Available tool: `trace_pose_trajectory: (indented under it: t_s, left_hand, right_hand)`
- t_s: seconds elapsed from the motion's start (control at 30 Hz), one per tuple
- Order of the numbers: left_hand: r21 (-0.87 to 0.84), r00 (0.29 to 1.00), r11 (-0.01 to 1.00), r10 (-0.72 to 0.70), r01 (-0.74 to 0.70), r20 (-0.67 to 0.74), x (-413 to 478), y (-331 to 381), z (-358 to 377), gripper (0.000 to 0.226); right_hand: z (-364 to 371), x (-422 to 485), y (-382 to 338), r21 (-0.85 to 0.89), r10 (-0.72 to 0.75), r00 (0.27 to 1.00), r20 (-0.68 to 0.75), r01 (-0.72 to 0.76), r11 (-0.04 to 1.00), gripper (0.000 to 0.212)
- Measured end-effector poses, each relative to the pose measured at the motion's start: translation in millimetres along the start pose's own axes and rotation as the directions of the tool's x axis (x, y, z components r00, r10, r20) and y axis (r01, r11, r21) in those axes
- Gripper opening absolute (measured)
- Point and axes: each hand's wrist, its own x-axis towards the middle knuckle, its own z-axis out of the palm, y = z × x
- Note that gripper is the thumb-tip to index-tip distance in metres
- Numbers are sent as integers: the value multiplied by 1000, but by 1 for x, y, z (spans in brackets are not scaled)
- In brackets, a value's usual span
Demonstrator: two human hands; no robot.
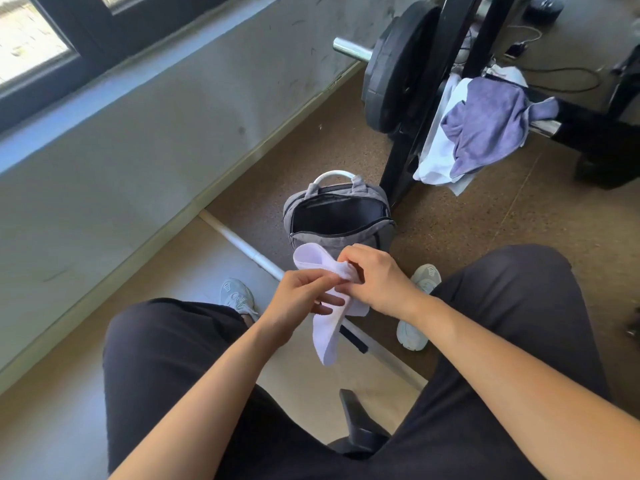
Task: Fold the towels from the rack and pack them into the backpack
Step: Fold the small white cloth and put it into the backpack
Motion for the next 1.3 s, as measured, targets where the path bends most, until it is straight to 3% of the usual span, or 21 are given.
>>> trace_pose_trajectory:
  t_s: [0.1,0.23,0.3,0.4,0.5,0.6,0.67,0.77,0.9,1.03,1.2,1.3]
  left_hand:
    - [26,999,999,27,-26,-18,1,-1,-4,21]
    - [131,941,991,76,-34,-330,14,-8,-23,11]
    - [186,916,982,60,16,-397,21,-16,-37,29]
    - [268,979,960,-29,84,-202,24,-24,-41,68]
    - [231,999,972,47,-47,5,25,-28,-29,97]
    - [91,995,993,69,-76,78,26,-26,-21,94]
    - [31,995,996,83,-85,60,28,-24,-21,76]
    - [-12,981,982,187,-188,-54,24,-17,-22,33]
    - [-118,962,956,257,-267,-97,16,-4,-22,19]
    - [-138,961,956,239,-258,-143,15,-3,-24,13]
    - [-246,969,942,194,-227,-153,16,0,-28,17]
    - [-372,978,906,169,-203,-122,16,3,-32,38]
  right_hand:
    - [-11,2,9,99,51,996,79,-59,993,17]
    - [-24,3,16,228,91,991,98,-111,967,6]
    - [-32,4,17,341,107,991,82,-129,931,9]
    - [-42,5,22,505,148,988,55,-155,849,16]
    - [-48,4,25,595,129,988,83,-153,789,17]
    - [-52,0,25,619,86,979,183,-182,764,14]
    - [-54,-1,26,607,73,971,225,-199,769,15]
    - [-53,0,29,598,117,977,180,-203,775,17]
    - [-46,4,30,605,174,979,103,-201,770,23]
    - [-36,7,26,625,190,971,145,-239,743,26]
    - [-32,7,18,749,181,959,217,-283,599,35]
    - [-24,6,19,649,141,916,376,-369,665,33]
